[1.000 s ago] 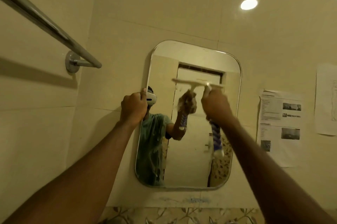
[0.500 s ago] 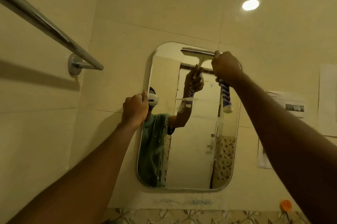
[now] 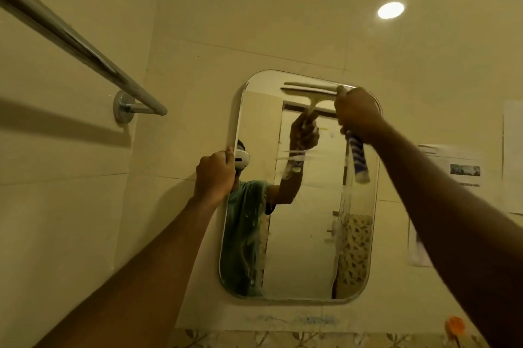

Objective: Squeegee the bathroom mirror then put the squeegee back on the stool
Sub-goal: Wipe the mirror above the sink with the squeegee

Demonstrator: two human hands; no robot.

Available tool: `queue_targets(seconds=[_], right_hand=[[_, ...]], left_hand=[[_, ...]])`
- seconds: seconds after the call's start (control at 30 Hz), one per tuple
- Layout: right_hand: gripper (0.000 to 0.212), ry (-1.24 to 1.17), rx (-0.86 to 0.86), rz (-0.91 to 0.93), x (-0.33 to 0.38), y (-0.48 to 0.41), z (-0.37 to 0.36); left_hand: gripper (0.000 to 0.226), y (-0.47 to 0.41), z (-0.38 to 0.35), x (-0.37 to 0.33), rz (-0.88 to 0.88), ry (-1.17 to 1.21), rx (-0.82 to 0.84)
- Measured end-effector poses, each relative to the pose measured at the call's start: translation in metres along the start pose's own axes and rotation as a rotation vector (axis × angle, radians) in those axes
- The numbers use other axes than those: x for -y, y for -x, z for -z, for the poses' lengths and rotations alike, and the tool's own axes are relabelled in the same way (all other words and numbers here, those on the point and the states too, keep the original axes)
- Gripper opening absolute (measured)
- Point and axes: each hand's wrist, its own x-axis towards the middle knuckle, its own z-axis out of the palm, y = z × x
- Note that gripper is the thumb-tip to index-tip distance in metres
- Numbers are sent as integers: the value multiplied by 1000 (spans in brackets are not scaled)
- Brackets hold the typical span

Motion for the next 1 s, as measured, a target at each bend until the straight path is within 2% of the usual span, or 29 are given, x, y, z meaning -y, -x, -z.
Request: queue_targets(seconds=[0.13,0.27,0.37,0.47,0.63,0.73,0.87,1.0], right_hand=[[29,-10,11,-30,-6,-1,-16],[44,-107,57,-116,-39,80,-64],[45,-70,154,-160,-47,119,-72],[41,-88,174,-148,-32,104,-54],[30,-18,33,53,20,11,-21],[30,-33,14,15,29,-13,-26],[35,-92,35,-5,5,30,-57],[40,-115,85,-62,-16,86,-77]], left_hand=[[52,-2,1,0,3,-2,19],[52,1,2,-2,4,9,16],[51,2,2,-1,5,13,23],[49,1,5,-1,16,27,43],[48,2,9,-2,25,77,50],[51,3,12,-2,25,128,69],[57,4,15,-3,88,180,91],[51,5,17,-3,91,205,116]])
